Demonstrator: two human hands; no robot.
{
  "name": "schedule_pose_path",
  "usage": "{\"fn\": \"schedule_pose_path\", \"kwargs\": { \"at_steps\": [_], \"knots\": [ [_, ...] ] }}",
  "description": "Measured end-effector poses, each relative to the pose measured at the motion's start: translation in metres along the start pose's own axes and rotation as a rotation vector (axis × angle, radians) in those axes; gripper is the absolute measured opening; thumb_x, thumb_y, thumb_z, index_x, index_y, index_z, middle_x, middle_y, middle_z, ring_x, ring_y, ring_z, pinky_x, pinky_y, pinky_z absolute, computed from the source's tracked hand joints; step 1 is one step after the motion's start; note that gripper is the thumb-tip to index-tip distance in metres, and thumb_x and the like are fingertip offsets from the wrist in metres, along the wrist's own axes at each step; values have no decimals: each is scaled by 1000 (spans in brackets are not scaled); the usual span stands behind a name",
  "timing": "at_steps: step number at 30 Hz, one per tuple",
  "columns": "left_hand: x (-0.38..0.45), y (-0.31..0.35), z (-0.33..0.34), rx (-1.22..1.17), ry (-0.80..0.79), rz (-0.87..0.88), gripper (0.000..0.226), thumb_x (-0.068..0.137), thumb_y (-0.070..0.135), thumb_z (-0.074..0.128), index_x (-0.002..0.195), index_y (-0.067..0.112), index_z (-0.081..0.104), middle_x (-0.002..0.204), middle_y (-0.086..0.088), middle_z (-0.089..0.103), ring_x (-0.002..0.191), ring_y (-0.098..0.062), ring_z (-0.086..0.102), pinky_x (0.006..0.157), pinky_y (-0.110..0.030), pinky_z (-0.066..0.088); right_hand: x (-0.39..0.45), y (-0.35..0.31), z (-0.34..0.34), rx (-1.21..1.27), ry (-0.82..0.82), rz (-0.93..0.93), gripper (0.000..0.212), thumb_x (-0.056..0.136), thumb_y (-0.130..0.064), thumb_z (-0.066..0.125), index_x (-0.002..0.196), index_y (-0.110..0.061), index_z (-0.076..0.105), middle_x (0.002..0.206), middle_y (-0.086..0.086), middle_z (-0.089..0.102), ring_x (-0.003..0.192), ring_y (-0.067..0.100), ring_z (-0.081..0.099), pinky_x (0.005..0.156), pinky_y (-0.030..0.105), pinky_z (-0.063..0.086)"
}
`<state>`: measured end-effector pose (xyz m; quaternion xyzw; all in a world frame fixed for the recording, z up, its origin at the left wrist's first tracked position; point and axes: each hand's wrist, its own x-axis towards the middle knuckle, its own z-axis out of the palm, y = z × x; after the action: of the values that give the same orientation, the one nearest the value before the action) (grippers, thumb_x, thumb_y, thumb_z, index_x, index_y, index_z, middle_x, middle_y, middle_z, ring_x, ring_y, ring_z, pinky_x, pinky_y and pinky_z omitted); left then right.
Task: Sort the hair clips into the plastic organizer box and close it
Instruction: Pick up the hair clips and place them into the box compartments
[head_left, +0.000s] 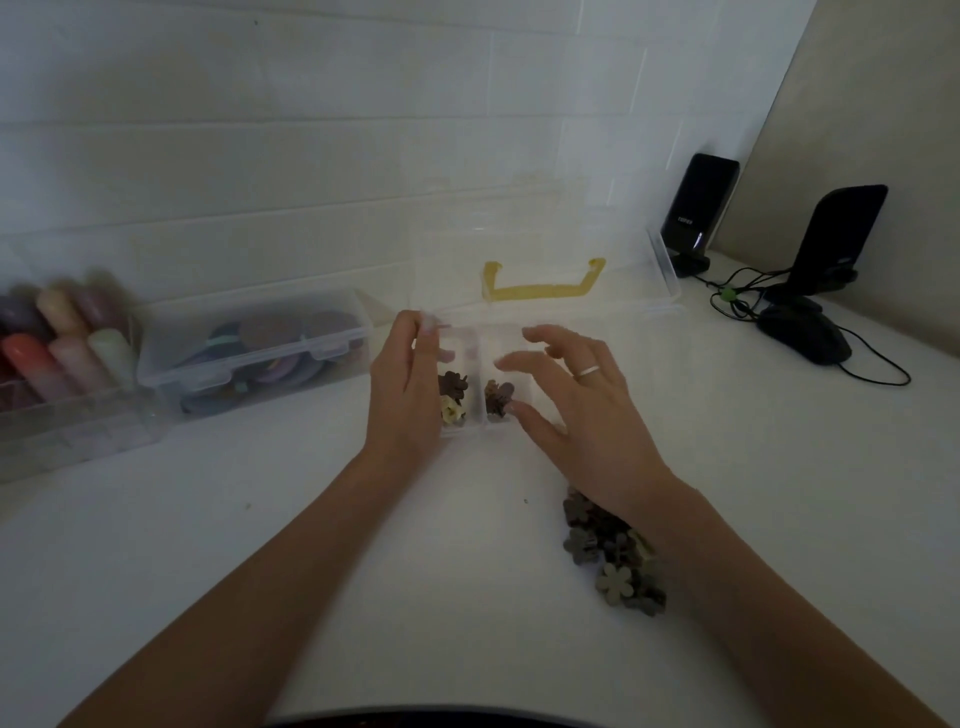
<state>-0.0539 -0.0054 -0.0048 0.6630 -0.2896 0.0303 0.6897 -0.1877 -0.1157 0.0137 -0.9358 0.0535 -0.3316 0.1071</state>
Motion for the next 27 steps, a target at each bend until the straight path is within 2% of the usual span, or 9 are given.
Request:
{"fn": "schedule_pose_path", "kwargs": {
  "at_steps": [2,4,9,13,16,18,22,24,27],
  "knots": [
    [0,0,0,-9,5,2,27,97,38,35,88,21,53,87,5,62,83,-19,66,69,-60,53,-6,5,-1,-65,-39,-17,20,90,-37,49,98,-27,65,140,1,44,123,20,34,97,36,33],
    [1,-1,1,-20,5,-6,29,97,39,35,89,18,53,88,5,61,84,-20,66,70,-61,52,-10,7,0,-88,-114,-6,34,91,-48,39,94,-30,68,149,-1,34,133,22,24,100,36,25],
    [0,-3,0,-24,-14,-16,26,97,41,34,88,25,52,88,10,62,85,-18,66,69,-63,53,-9,6,3,-145,-201,-15,51,90,-55,30,131,-32,50,158,-4,4,144,21,0,106,37,9],
    [0,-1,0,-17,-13,-12,24,97,41,34,85,31,52,89,12,61,85,-18,66,72,-65,51,-9,10,-14,35,-146,14,32,87,-45,48,110,-30,65,142,-5,42,130,12,28,107,35,27],
    [0,0,0,-19,-10,-11,23,96,40,34,84,33,51,88,12,60,84,-18,66,67,-62,52,-11,17,-36,128,-148,81,13,81,-35,64,91,-28,69,93,-10,63,87,4,51,81,31,48],
    [1,0,-1,-23,-10,-7,23,96,41,34,83,35,51,87,14,60,84,-18,66,67,-62,52,-13,23,-46,81,-242,117,7,82,-29,67,88,-29,71,77,-13,66,71,0,56,71,30,52],
    [2,-1,-1,-14,-7,-9,23,96,42,34,82,36,51,85,14,59,83,-17,65,70,-64,51,-16,29,-47,22,-292,177,15,85,-26,66,98,-30,73,89,-16,72,68,-13,54,69,2,42],
    [2,-1,-1,-15,-2,-18,23,96,41,34,81,38,51,83,17,59,83,-15,65,72,-64,51,-16,27,-44,1,-302,192,15,85,-28,65,100,-31,69,90,-17,71,72,-7,58,70,6,43],
    [3,-2,-1,-19,12,-22,23,96,40,34,81,38,52,84,21,60,80,-14,65,76,-63,50,-17,24,-41,-30,-350,156,7,87,-30,63,93,-30,59,89,-18,67,77,4,63,73,27,53]
  ]
}}
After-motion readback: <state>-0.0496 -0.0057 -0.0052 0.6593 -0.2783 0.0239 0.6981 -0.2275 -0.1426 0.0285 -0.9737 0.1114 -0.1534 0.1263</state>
